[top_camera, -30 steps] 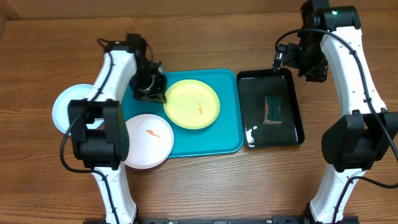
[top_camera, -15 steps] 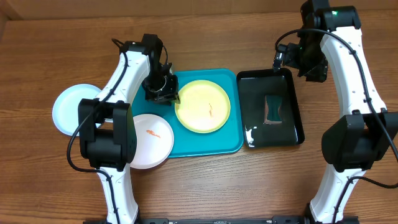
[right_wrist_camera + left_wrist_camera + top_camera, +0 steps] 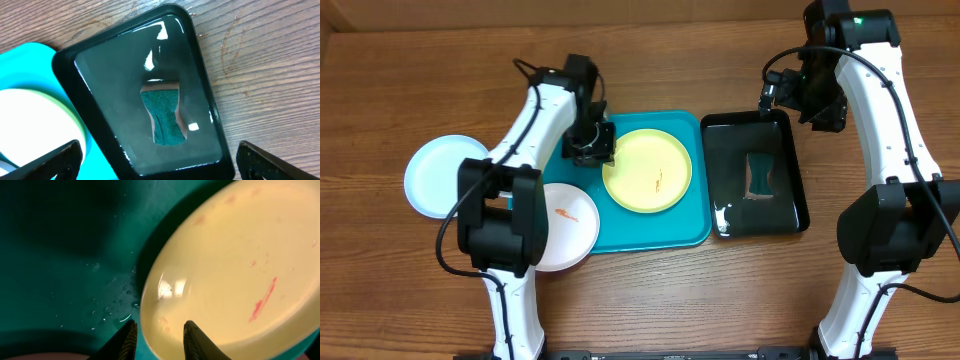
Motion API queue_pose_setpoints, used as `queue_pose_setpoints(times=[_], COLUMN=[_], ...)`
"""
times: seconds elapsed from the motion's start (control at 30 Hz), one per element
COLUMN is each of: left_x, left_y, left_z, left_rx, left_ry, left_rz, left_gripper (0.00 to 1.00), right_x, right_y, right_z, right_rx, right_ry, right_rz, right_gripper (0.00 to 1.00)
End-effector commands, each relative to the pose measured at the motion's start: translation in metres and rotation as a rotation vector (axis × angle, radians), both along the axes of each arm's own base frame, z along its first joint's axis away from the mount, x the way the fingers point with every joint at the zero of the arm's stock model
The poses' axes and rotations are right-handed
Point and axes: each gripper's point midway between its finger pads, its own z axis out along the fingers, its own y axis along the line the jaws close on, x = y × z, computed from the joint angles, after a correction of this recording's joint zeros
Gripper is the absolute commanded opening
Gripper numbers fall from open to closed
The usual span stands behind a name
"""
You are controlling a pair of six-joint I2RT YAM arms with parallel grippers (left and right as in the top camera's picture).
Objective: Clean dirty plates on tray and stack at the side
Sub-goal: 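Hold the yellow plate rim steady on the tray with the left gripper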
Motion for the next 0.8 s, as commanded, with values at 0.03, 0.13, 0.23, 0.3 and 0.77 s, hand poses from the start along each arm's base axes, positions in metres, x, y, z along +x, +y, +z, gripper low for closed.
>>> queue_pose_setpoints(times=[0.03,0.13,0.23,0.3,0.77], left_x=[-0.003,0.0,0.005,0.009,0.024], left_y=[0.011,0.01,0.009,0.008,0.008], left_z=[-0.013,-0.015,-0.015,-0.015,-0.027], left_rx=[0.185,0.212,0.214,0.209,0.21], left_ry=[-0.011,-0.035,-0.06,-0.076,-0.162], left_rz=[0.052,0.043,0.042,0.031,-0.049], left_gripper=[0.34,0.34,0.34,0.34,0.28], right_x=[0.0,0.0,0.0,0.0,0.0], right_y=[-0.001,-0.001,-0.001,-0.001,-0.001], right_z=[0.005,0.005,0.005,0.005,0.005], right_rx=[0.006,0.006,0.006,0.006,0.006], right_ry=[-0.013,-0.013,-0.013,-0.013,-0.013], right_rz=[-0.003,-0.003,-0.003,-0.003,-0.003], right_gripper=[1.0,1.0,1.0,1.0,1.0])
